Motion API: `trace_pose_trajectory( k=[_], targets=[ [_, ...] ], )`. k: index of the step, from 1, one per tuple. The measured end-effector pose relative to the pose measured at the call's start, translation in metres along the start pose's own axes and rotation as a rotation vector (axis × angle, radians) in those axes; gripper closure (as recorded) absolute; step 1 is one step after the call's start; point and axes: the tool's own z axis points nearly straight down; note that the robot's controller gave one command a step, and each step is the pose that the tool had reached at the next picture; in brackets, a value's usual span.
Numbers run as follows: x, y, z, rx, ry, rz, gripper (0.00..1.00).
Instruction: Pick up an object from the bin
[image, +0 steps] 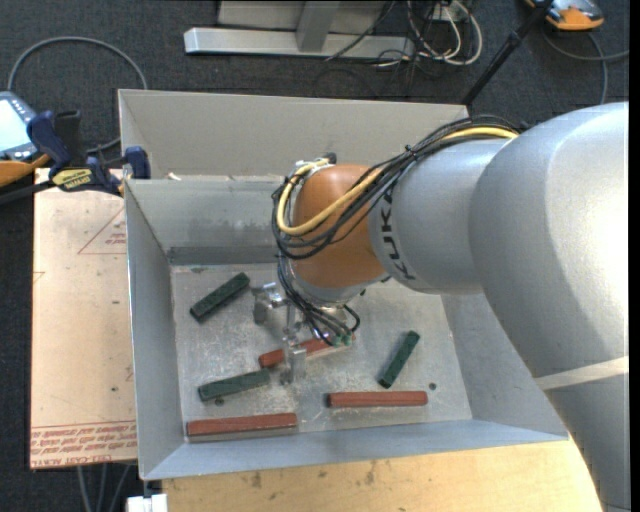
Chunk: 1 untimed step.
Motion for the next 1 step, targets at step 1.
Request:
trace_pose_trajectory(
  k=[1],
  targets=[
    [0.0205,-0.0287,0.0006,0.004,0.004,0.099,0.00]
  ],
)
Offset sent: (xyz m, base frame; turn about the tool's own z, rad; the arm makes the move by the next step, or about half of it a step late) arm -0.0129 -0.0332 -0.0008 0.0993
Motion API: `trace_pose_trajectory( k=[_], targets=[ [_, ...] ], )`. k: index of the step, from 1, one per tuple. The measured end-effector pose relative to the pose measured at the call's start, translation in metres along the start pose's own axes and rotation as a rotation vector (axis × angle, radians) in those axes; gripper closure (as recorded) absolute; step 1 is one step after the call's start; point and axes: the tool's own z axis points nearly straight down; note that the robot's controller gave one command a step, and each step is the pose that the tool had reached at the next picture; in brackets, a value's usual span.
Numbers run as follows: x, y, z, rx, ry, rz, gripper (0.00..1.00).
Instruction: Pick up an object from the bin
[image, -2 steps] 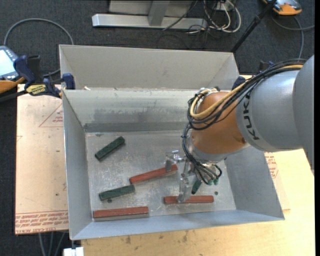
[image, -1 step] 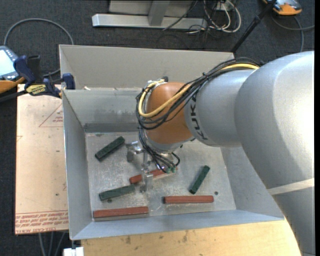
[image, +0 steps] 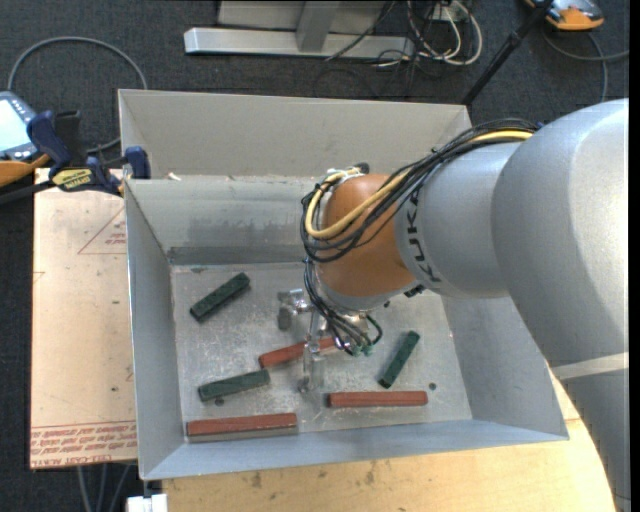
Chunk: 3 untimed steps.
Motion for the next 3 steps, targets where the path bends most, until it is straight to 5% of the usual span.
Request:
trace_pose_trajectory(
  k=[1,3],
  targets=[
    [-0.001,0.000,-0.001,0.000,-0.002,-0.001,1.00],
    [0.037,-0.011,-0.205,0.002,-0.010,-0.023,1.00]
  ],
)
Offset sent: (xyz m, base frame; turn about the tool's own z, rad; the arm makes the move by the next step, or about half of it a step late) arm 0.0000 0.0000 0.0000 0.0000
